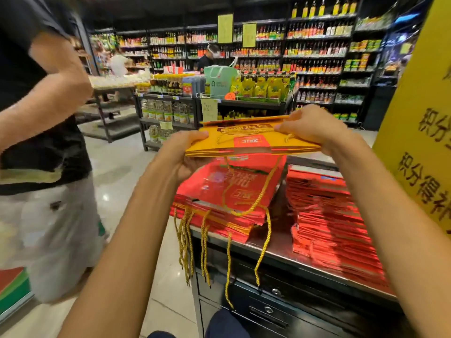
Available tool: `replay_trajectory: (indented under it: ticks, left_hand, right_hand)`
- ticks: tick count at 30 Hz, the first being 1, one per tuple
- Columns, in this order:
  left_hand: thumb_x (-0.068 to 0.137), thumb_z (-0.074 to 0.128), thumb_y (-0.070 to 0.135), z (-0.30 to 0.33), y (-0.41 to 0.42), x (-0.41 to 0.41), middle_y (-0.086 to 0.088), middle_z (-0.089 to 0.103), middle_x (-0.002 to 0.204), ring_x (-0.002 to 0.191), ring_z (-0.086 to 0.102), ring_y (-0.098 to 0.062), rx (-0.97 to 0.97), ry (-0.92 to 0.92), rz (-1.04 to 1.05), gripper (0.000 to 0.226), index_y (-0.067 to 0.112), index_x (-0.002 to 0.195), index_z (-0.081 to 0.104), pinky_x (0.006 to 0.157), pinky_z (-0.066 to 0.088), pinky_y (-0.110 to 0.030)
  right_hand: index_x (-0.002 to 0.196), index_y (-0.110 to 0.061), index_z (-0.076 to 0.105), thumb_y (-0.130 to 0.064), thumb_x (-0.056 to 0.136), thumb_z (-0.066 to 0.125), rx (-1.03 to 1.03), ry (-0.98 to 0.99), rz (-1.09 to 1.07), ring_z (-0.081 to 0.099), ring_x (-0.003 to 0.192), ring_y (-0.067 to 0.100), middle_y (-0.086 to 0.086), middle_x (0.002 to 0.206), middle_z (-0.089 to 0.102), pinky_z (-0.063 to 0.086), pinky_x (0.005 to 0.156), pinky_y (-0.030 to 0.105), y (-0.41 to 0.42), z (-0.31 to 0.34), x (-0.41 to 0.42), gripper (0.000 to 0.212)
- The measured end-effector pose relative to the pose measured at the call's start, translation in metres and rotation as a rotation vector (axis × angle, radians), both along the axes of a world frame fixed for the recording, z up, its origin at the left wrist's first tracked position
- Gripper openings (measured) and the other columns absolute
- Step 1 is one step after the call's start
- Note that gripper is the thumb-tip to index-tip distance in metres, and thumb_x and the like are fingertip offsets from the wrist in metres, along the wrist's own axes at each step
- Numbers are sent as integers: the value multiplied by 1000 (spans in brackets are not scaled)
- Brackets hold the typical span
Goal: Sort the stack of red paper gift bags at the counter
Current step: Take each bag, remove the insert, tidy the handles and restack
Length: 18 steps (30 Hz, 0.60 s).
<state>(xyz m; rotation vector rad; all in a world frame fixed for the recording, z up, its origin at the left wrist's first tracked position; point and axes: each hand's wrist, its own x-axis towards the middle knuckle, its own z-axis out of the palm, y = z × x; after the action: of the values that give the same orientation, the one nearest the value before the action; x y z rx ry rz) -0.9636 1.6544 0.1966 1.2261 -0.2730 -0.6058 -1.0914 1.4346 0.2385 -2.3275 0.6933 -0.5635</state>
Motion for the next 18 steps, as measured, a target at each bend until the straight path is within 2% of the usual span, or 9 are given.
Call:
replay_trajectory:
  ticks: [3,6,8,11,13,15,16,18]
  left_hand:
    - [104,55,11,15,-38,1,-5,64,57,37,60,-12,16,-54,-51,10,7,94,55,29,43,-19]
    - [103,56,10,27,-78,-4,-2,62,49,35,58,-10,16,-87,-120,11,7,93,55,32,46,-20]
    - [102,58,10,34,-101,-8,-3,64,54,40,61,-10,-9,-102,-177,6,8,96,57,35,49,-22]
    - [101,59,8,44,-136,-14,-5,68,62,46,66,-12,-60,-114,-219,5,6,97,59,41,53,-25]
    - [100,61,8,45,-160,-20,-6,70,73,51,68,-13,-57,-143,-240,4,6,98,60,44,54,-26]
    - [99,63,8,37,-181,-24,-9,70,84,57,70,-16,-28,-161,-254,10,3,107,62,48,56,-28]
    - [98,64,9,28,-190,-25,-10,70,85,59,70,-18,3,-172,-258,15,1,110,62,49,57,-30]
    - [96,67,9,5,-204,-27,-11,69,86,64,68,-20,108,-212,-269,21,-3,114,62,53,58,-32]
  right_hand:
    - [110,-15,77,-50,84,79,0,-15,-95,66,104,28,7,111,71,54,99,49,-23,15,-24,44]
    - [101,-17,77,-50,83,81,-8,-31,-180,70,99,27,8,109,74,57,96,49,-47,26,-48,38]
    - [102,-20,77,-54,79,82,-14,-35,-234,72,91,25,5,103,76,60,92,49,-62,34,-62,41]
    - [106,-20,77,-56,81,79,-82,-34,-302,67,83,21,3,101,73,57,80,40,-80,49,-83,43]
    - [117,-18,75,-53,86,76,-117,-42,-324,60,89,20,0,110,66,48,84,34,-93,54,-97,46]
    - [125,-16,71,-49,90,73,-109,6,-345,52,83,16,3,109,61,39,85,31,-103,49,-107,47]
    - [127,-15,69,-48,92,71,-99,57,-350,51,81,14,6,109,61,38,84,30,-108,41,-110,48]
    - [128,-11,68,-51,92,69,-61,160,-357,57,94,21,13,122,64,40,89,34,-119,19,-114,54]
